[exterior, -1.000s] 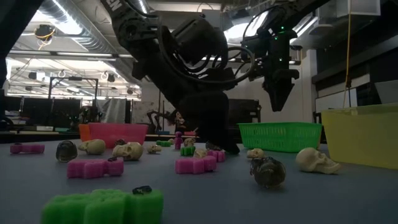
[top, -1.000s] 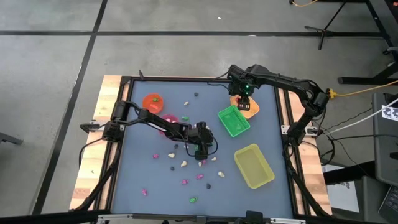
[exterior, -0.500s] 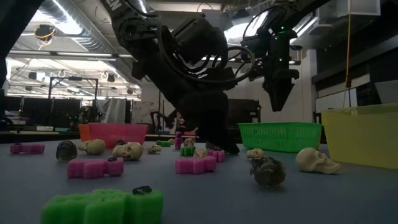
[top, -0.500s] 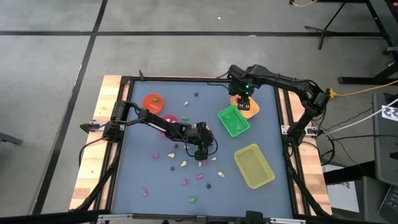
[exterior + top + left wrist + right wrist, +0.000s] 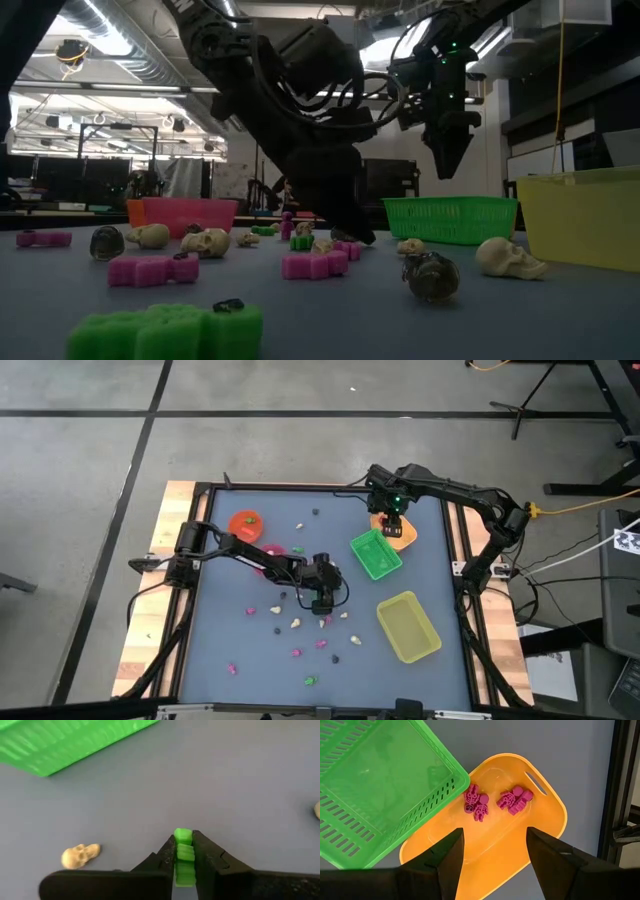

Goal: Sort Halloween decoration
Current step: Put the green skeleton toy into the orange bin

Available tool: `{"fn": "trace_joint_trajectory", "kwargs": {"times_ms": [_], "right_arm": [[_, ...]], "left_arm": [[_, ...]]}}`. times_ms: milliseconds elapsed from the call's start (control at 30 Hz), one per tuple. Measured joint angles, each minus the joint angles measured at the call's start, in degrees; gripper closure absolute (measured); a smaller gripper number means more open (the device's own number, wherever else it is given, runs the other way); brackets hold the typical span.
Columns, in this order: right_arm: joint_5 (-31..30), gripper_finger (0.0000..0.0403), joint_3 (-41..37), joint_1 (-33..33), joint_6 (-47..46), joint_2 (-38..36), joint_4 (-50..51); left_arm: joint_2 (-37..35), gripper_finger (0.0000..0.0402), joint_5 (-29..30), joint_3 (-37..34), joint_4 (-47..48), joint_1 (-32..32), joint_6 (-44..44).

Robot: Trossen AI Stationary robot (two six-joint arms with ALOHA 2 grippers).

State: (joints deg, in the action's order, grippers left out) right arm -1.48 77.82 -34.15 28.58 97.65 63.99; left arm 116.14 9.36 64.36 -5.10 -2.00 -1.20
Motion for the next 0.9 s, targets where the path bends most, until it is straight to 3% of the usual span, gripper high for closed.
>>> {"fn": "trace_joint_trajectory", "kwargs": {"times_ms": [300, 900], "right_arm": [[0.01, 0.0189, -0.02, 0.01, 0.01, 0.0, 0.01], [0.64, 0.0189, -0.02, 0.0, 0.0, 0.0, 0.0]], "left_arm": [[-6.41, 0.0373, 1.18, 0.04, 8.44, -0.11, 0.45], [-30.38, 0.0373, 15.52, 0.14, 39.77, 2.65, 1.89]]}}
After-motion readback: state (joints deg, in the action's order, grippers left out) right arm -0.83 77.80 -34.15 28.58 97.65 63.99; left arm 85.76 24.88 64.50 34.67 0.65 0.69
